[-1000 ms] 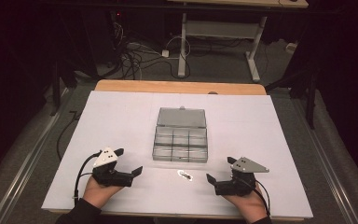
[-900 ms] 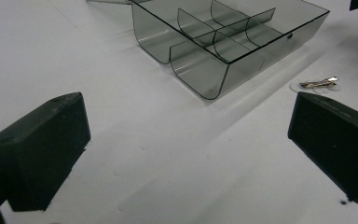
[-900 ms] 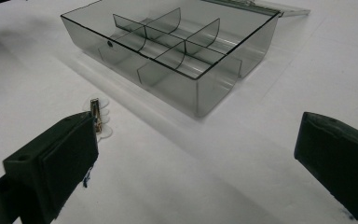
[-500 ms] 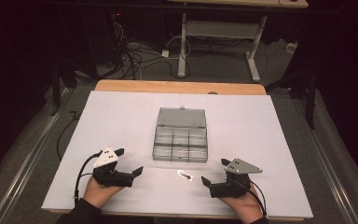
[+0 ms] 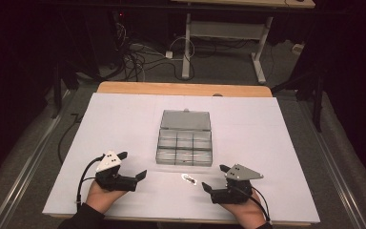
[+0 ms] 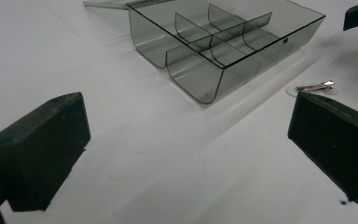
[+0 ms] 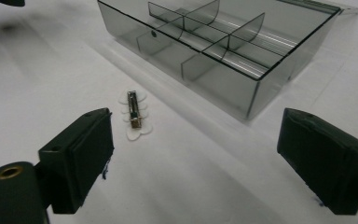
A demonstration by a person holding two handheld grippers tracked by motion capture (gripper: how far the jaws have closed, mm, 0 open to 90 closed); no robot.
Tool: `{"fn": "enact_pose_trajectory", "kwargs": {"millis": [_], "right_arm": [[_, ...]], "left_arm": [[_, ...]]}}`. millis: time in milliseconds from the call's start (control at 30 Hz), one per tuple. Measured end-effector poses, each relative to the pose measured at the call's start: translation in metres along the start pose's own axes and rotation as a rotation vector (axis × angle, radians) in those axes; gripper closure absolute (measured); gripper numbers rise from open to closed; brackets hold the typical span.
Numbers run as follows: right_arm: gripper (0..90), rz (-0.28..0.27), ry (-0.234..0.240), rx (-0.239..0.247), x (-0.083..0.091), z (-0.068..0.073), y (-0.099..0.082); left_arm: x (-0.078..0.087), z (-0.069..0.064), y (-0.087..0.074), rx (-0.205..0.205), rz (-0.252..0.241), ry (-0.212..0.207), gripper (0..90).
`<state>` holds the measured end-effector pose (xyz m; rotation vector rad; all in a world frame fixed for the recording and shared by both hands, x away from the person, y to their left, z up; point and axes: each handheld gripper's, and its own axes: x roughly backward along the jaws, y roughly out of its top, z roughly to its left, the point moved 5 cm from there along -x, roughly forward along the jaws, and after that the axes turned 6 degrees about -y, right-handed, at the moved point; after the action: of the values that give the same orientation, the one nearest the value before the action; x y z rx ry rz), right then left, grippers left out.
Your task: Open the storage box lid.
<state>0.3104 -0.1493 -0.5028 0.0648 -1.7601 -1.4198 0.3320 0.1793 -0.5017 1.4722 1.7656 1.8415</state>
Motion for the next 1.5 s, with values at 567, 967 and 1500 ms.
{"fn": "enact_pose_trajectory", "kwargs": {"millis": [567, 967, 1500], "right_arm": [[51.0, 0.030, 0.050, 0.025, -0.008, 0.016, 0.003], [90.0, 0.096, 0.060, 0.097, -0.028, 0.023, 0.015], [90.0, 0.179, 0.069, 0.151, -0.042, 0.027, 0.010]], "left_arm": [[-0.002, -0.002, 0.001, 0.000, 0.000, -0.021, 0.0], [0.000, 0.000, 0.002, -0.003, -0.002, -0.017, 0.0], [-0.001, -0.001, 0.001, -0.009, 0.006, -0.018, 0.0]]}}
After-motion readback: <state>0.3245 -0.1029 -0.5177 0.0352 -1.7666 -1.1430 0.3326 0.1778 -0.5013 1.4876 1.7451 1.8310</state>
